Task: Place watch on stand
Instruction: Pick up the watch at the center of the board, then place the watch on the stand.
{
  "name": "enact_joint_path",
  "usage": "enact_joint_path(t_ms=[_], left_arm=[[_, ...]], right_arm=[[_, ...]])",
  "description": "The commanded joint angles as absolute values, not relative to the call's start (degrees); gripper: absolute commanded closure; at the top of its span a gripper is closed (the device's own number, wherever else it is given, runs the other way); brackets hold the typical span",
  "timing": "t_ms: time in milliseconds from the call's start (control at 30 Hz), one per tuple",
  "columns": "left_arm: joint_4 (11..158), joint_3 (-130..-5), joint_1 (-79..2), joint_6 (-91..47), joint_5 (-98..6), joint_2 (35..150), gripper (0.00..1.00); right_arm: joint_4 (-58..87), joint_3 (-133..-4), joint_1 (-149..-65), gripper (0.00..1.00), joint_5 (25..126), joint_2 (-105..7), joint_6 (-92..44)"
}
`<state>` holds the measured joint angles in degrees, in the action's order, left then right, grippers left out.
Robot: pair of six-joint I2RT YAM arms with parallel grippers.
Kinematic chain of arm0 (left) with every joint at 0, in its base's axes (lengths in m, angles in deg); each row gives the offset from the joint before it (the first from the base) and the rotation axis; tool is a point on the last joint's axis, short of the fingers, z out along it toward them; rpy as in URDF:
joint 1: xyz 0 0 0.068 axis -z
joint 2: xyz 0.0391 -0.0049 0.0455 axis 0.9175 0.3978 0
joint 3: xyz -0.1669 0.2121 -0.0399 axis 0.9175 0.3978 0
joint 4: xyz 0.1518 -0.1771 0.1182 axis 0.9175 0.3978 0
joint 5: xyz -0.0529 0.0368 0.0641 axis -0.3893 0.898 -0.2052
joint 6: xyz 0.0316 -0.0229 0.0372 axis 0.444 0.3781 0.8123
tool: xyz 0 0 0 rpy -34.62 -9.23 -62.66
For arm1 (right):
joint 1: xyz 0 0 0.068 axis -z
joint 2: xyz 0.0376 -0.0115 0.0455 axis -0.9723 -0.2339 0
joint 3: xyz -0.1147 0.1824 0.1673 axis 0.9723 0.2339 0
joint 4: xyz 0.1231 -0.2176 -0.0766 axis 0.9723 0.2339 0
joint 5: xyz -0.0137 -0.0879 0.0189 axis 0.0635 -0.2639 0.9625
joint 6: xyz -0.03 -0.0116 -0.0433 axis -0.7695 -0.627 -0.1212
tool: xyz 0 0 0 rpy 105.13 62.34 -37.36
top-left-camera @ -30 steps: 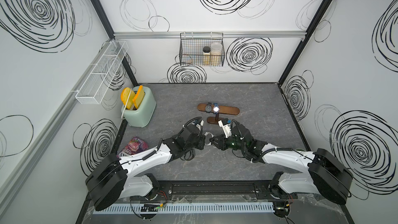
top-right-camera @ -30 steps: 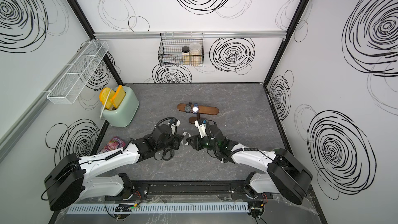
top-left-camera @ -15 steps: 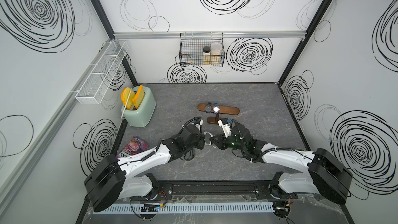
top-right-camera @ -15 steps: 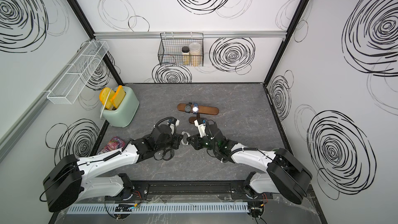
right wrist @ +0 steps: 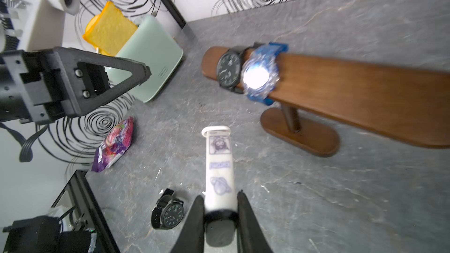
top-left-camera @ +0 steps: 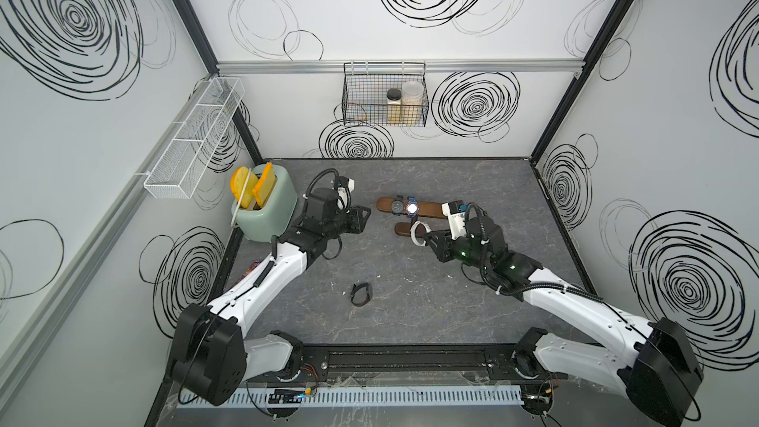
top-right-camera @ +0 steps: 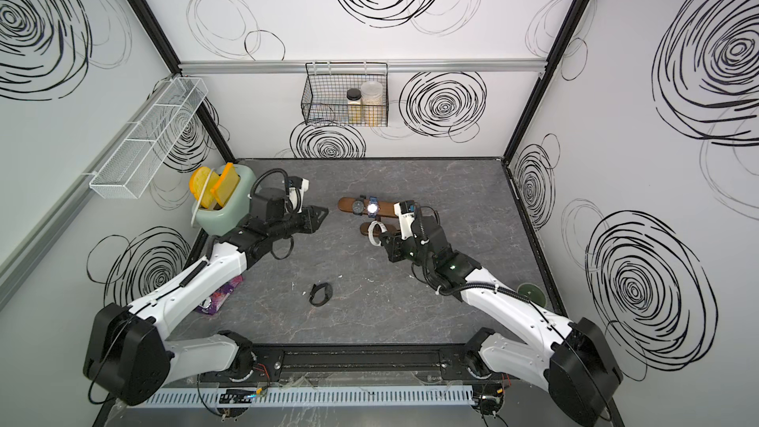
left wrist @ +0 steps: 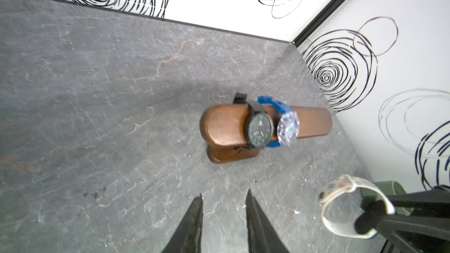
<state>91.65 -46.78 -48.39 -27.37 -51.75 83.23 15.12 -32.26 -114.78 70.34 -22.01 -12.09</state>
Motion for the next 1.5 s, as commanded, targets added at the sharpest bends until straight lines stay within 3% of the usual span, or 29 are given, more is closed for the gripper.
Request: enact_joint_path(t_ms=[0,267,467,633,1467], left_arm=[[91.1,-50.0,-51.4,-26.8,-61.3,87.7,0.67],[94.1,-58.8,-51.7,-23.8,-61.3,96.7,0.71],[89.5,-57.7,-52.3,-25.1,-63.6,99.0,0.74],[88.2,-56.9,-52.1,-25.7,-64.1,99.5,0.74],[89.5,-56.8,-49.2,-22.5,-60.7,101.1,0.73]], right_arm=[[23.7,-36.2,-110.4,0.83,69.1,-19.9,-15.8],[32.2,-44.2,-99.4,0.82,69.9,-22.5,-19.5],[35.2,-46.7,-95.8,0.82,65.2,-25.7,-21.9],[35.7,-46.4,-95.4,0.82,61.3,-27.8,-22.8],[32.2,-46.4,-97.2,0.82,61.2,-34.3,-22.8]])
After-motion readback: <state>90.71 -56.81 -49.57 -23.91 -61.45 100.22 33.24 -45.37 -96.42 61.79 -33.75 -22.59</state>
